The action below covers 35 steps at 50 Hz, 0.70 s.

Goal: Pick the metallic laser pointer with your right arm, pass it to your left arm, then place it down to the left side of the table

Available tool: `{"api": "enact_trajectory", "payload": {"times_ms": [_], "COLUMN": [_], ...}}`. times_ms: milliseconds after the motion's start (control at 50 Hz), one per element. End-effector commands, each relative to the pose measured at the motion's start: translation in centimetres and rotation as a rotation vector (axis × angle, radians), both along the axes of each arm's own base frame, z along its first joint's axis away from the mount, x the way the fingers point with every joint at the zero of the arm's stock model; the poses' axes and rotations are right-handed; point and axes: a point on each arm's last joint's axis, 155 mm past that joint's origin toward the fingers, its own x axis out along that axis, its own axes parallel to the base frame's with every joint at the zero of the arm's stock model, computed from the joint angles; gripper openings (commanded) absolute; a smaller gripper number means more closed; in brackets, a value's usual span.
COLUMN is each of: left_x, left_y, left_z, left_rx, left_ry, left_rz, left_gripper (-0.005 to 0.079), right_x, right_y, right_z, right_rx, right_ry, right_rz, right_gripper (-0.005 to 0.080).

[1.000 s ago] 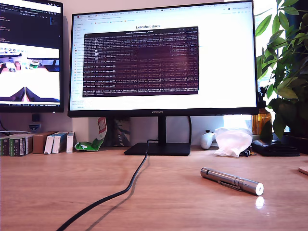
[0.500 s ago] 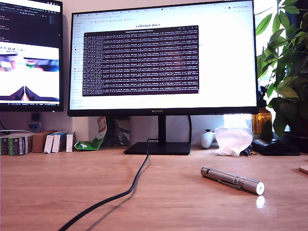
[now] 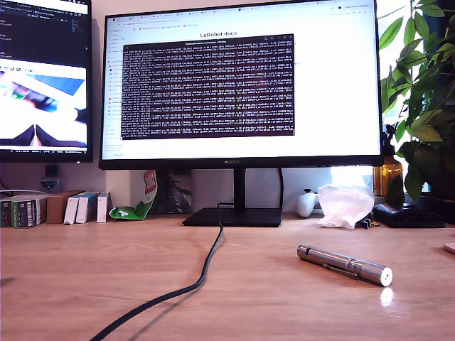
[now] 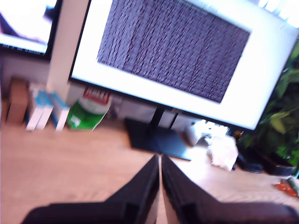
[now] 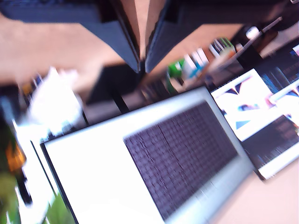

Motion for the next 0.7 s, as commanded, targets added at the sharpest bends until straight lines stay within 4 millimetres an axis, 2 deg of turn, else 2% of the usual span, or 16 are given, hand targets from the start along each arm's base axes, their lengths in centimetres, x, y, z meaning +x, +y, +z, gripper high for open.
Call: {"api": "enact_trajectory", "payload": {"times_ms": [0, 160, 320, 540, 680], "left_x": [-0.6, -0.7, 0.3, 1.9, 2.4], "left_y": [-0.4, -1.5, -2.8, -3.7, -4.3], "left_z": [2.4, 4.4, 4.7, 3.4, 1.3], "left_rx": [0.007, 0.083, 0.191, 0.303, 0.373], "left_ry": [-0.046, -0.055, -0.004, 0.125, 0.238], "left_rz": [-0.025, -0.086, -0.168, -0.249, -0.313], "left_gripper": [-0.0019, -0.0019, -0.0019, -0.0019, -0.0019], "right_x": [0.0, 0.6, 1.6, 3.4, 4.2], "right_y": [0.5, 0.9, 2.1, 4.4, 5.9], "right_z": [-0.6, -2.6, -3.4, -5.2, -7.4], "right_rx": [-0.038, -0.114, -0.233, -0.322, -0.428], "right_ry": [0.053, 0.231, 0.357, 0.570, 0.683], "right_rz": [0.026, 0.052, 0.126, 0.230, 0.270], "right_gripper": [-0.0013, -0.0013, -0.0013, -0.0013, -0.0013]}}
